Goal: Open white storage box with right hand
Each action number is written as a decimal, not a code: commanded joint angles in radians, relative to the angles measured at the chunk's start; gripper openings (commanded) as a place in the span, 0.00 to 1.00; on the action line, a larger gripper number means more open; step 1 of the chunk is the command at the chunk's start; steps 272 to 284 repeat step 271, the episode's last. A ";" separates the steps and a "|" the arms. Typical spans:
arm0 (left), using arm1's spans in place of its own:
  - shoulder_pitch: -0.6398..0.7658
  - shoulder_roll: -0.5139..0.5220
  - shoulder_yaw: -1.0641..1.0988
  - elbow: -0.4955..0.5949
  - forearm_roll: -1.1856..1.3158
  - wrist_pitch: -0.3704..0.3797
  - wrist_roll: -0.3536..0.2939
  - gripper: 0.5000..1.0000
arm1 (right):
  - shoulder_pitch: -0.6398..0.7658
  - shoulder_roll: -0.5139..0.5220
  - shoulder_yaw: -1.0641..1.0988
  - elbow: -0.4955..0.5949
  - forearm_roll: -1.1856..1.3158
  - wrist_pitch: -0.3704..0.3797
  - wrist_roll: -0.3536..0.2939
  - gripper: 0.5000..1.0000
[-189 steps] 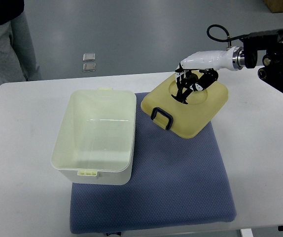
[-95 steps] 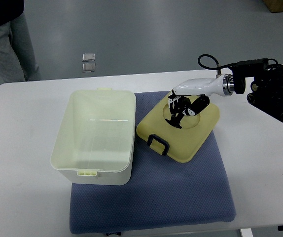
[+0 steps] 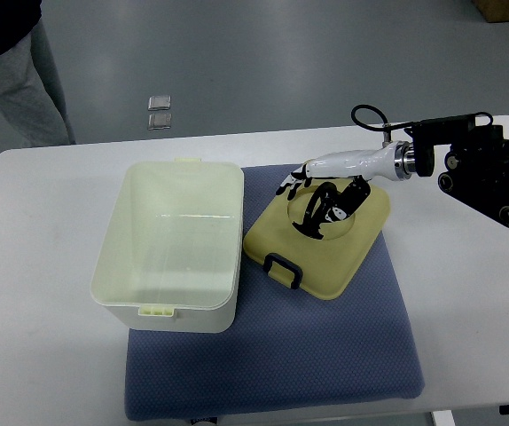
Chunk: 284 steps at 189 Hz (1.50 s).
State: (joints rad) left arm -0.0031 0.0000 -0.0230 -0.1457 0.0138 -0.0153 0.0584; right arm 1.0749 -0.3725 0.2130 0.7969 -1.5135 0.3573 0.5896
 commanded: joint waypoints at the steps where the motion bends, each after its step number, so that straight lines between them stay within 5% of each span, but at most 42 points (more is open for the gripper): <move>1: 0.000 0.000 0.000 0.000 0.000 0.000 0.000 1.00 | 0.002 -0.002 0.006 0.005 0.033 0.031 -0.001 0.86; 55: 0.000 0.000 0.000 0.000 0.000 0.000 0.000 1.00 | 0.014 -0.002 0.094 0.016 0.358 0.028 -0.005 0.86; 88: 0.000 0.000 0.000 0.000 0.000 0.000 0.000 1.00 | -0.040 0.027 0.192 0.005 0.587 -0.057 -0.008 0.86; 146: 0.000 0.000 0.000 0.000 0.000 0.000 0.000 1.00 | -0.159 0.067 0.290 -0.133 1.055 -0.109 -0.020 0.86; 184: 0.000 0.000 0.000 0.000 0.000 0.000 0.000 1.00 | -0.205 0.109 0.283 -0.266 1.378 -0.121 -0.172 0.86; 284: 0.000 0.000 0.000 0.000 0.000 0.000 0.000 1.00 | -0.262 0.162 0.296 -0.278 1.426 -0.164 -0.166 0.86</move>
